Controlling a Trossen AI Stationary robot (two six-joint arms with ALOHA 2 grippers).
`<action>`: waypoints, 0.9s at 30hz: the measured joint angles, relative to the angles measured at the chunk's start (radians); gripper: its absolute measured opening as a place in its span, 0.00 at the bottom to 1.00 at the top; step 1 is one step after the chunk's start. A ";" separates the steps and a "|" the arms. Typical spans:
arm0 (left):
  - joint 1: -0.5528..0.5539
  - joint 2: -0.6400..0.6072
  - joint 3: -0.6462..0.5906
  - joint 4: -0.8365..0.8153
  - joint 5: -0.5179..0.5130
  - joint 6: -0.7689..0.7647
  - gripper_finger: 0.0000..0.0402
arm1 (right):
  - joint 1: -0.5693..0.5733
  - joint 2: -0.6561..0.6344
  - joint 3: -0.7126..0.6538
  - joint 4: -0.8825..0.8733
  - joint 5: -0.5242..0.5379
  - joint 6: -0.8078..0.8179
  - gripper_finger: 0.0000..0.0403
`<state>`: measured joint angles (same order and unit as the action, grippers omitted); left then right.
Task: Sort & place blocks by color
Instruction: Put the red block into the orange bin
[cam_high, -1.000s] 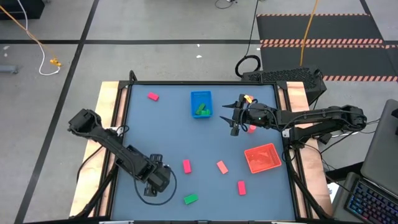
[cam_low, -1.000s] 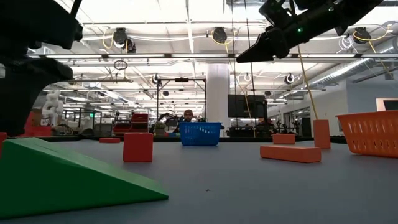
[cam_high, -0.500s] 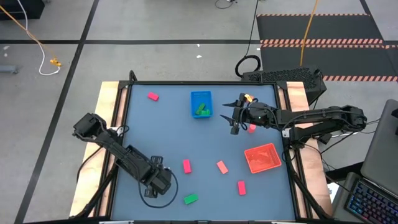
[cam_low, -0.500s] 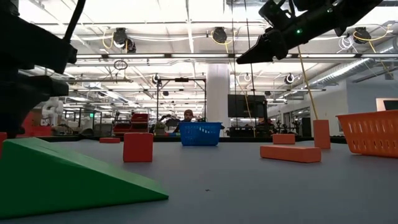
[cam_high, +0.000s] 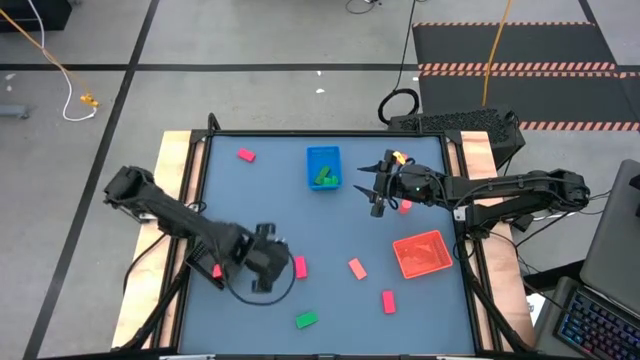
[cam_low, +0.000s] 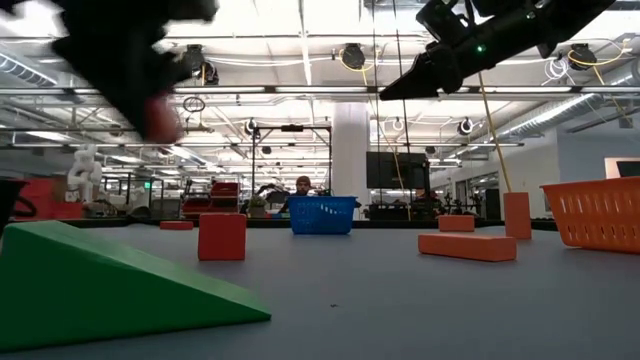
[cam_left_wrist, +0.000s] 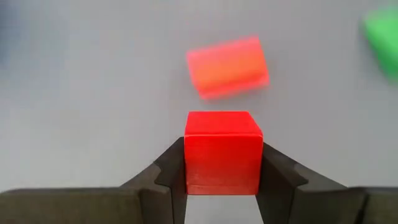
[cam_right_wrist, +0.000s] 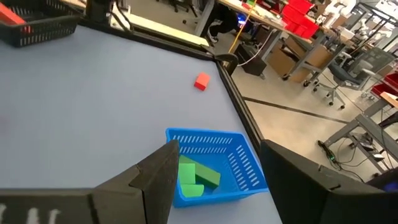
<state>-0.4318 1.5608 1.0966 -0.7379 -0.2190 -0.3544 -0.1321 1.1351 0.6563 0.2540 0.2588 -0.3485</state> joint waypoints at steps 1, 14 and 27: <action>0.019 -0.008 0.010 0.040 -0.037 0.045 0.33 | 0.001 0.000 0.000 0.008 -0.001 0.009 0.54; 0.252 0.013 0.059 0.407 -0.537 0.696 0.33 | -0.003 0.034 0.001 0.224 -0.239 0.542 0.54; 0.409 0.138 0.059 0.749 -0.436 0.954 0.33 | -0.006 0.167 0.001 0.382 -0.181 0.573 0.54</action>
<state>-0.0228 1.6989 1.1557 0.0115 -0.6547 0.5999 -0.1379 1.3020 0.6571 0.6364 0.0777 0.2245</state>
